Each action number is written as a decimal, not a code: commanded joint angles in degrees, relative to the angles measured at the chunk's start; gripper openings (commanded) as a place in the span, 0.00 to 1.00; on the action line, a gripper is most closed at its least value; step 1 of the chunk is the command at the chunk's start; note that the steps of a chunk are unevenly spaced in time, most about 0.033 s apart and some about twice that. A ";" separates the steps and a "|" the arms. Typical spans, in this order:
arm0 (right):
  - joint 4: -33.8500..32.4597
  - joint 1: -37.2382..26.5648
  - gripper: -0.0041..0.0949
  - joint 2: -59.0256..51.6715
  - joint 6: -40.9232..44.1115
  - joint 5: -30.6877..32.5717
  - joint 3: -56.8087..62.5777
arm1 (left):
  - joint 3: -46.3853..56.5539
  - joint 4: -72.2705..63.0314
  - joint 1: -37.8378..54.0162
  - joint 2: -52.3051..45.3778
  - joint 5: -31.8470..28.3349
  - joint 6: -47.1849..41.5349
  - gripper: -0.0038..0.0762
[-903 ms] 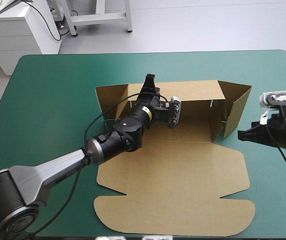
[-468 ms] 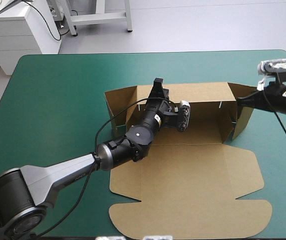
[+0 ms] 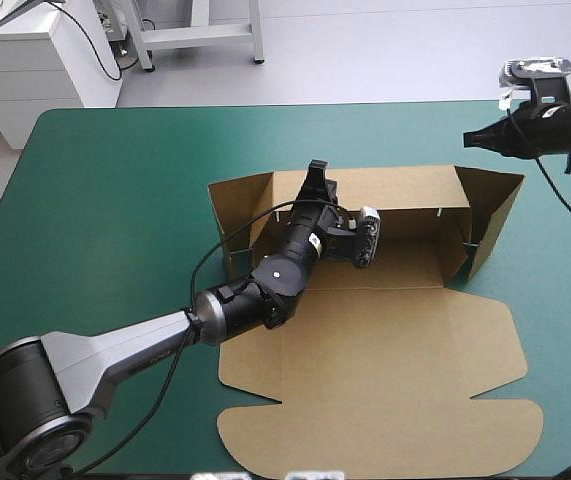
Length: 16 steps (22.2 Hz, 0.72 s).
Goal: Fold the box
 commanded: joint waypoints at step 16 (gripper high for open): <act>-0.54 -0.58 0.02 -3.22 -2.08 11.90 7.71 | 0.58 0.94 -0.52 -2.67 1.68 -3.78 0.04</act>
